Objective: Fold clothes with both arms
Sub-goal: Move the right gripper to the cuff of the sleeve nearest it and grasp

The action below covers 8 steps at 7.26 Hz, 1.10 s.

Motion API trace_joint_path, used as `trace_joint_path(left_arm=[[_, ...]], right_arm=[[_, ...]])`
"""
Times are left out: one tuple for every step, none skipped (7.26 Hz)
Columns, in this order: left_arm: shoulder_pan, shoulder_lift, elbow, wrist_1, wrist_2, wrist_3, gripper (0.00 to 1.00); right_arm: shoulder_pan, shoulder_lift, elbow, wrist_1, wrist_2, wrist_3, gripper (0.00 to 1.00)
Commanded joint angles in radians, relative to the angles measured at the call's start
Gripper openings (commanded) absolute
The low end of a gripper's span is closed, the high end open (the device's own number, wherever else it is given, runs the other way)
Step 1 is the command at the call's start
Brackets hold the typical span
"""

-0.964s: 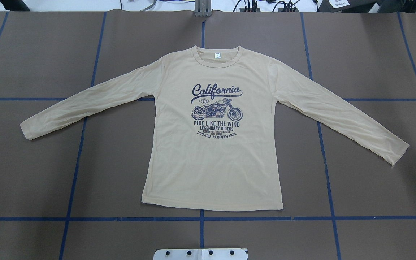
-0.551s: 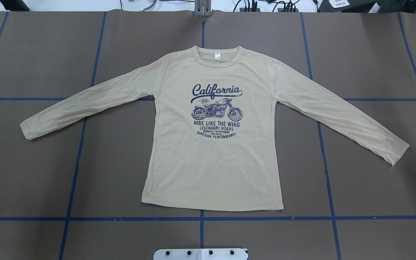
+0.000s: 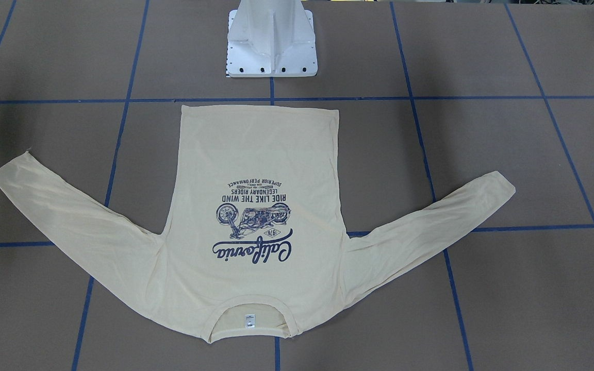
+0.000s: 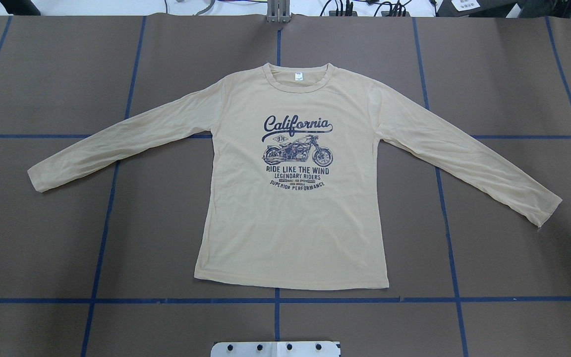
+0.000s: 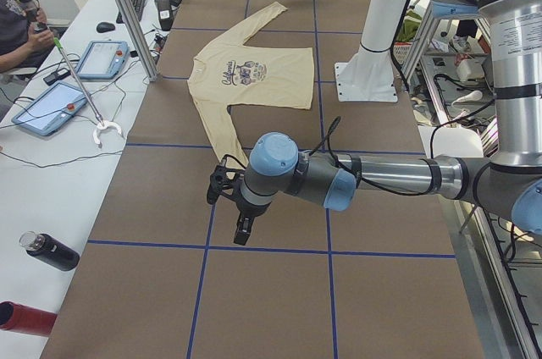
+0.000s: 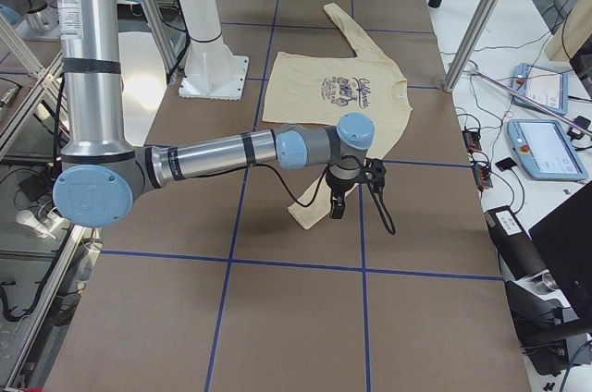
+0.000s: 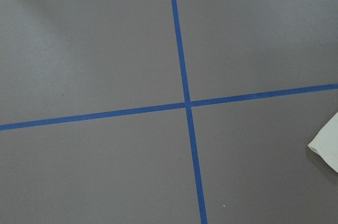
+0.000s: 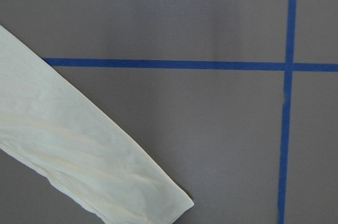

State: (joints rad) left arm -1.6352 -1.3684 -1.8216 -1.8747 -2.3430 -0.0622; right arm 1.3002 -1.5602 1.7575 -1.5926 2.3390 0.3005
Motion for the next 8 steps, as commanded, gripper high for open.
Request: trace_joint_path(left_arm=[[0.0, 0.0, 0.001, -0.036, -0.041, -0.002, 1.0], [0.0, 0.0, -0.001, -0.038, -0.041, -0.004, 1.0], [0.002, 0.0, -0.001, -0.04, -0.041, 0.001, 1.0], [0.002, 0.0, 0.001, -0.04, -0.041, 0.001, 1.0], [0.0, 0.0, 0.001, -0.041, -0.041, 0.001, 1.0], [0.002, 0.0, -0.001, -0.04, -0.041, -0.001, 1.0], [0.002, 0.0, -0.001, -0.04, -0.041, -0.001, 1.0], [0.002, 0.0, 0.001, -0.04, -0.041, -0.001, 1.0]], right_arm=[[-0.067, 0.0, -0.07, 0.118, -0.004, 0.116, 1.0], [-0.097, -0.003, -0.081, 0.175, -0.001, 0.19, 0.99], [-0.131, -0.038, -0.093, 0.248, -0.009, 0.222, 0.96], [-0.137, -0.066, -0.139, 0.364, -0.006, 0.226, 0.95], [-0.144, -0.093, -0.162, 0.455, -0.007, 0.232, 0.95], [-0.151, -0.095, -0.2, 0.498, -0.007, 0.232, 0.95], [-0.157, -0.095, -0.213, 0.525, -0.007, 0.232, 0.95], [-0.167, -0.097, -0.214, 0.525, -0.009, 0.232, 0.89]])
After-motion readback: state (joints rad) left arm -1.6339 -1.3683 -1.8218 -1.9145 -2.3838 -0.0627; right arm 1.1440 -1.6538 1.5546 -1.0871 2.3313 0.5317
